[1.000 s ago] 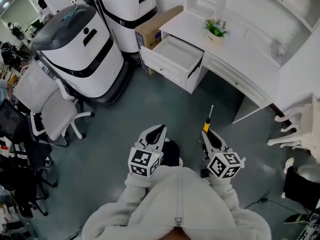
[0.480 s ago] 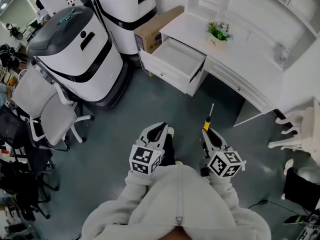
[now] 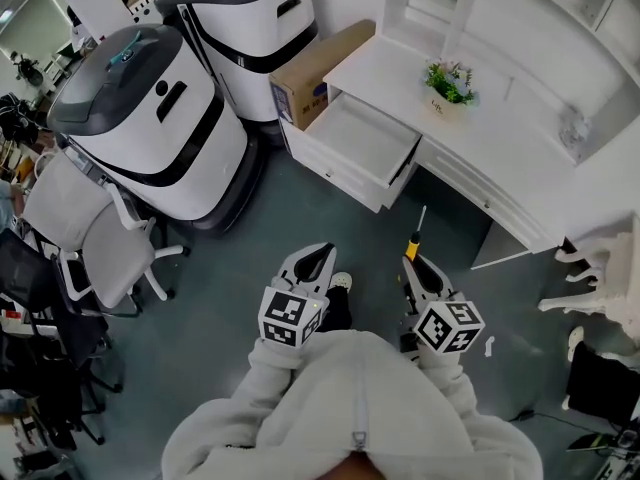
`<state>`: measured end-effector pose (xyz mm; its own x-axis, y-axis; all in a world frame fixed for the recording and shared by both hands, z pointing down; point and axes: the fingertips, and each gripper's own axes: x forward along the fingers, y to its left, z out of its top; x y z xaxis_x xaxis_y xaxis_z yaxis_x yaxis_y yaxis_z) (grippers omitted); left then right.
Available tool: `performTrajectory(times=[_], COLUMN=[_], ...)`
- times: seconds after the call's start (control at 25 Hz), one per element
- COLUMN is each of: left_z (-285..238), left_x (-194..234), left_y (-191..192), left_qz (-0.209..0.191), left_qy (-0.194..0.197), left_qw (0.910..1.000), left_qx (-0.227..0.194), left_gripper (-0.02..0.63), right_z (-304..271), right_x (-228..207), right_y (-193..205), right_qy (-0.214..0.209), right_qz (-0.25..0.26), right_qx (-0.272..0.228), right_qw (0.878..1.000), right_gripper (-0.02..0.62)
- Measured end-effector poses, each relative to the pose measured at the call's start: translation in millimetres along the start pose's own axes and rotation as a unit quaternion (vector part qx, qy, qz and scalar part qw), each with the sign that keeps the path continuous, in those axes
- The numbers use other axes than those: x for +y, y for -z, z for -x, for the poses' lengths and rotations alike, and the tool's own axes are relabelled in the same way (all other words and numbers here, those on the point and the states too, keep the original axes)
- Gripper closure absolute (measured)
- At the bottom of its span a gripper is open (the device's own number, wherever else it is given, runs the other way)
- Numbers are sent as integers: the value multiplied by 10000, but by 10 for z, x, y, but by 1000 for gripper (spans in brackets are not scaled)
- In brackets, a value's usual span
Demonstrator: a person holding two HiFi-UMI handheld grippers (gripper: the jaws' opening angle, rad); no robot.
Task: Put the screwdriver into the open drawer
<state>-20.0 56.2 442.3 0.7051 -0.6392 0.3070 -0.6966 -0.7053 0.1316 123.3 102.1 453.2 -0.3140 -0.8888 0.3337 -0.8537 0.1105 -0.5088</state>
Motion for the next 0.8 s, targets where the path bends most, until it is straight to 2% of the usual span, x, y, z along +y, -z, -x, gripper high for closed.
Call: performTrajectory(times=[0.28,0.8], left_z=[-373,-952], left_x=[391,937], left_y=[-180,-519], left_qz=[43,-34], left_qy=[-27,387], left_qw=[10000,9992], left_qx=[-23,-90], left_gripper=[588,588], right_z=[-473,-1069], right_x=[-85,-166], right_y=[-199,-653], right_qy=[27,378], right_qz=[-63,-158], right_qx=[35,-241], right_qw=[10000,9989], right_gripper=[499,499])
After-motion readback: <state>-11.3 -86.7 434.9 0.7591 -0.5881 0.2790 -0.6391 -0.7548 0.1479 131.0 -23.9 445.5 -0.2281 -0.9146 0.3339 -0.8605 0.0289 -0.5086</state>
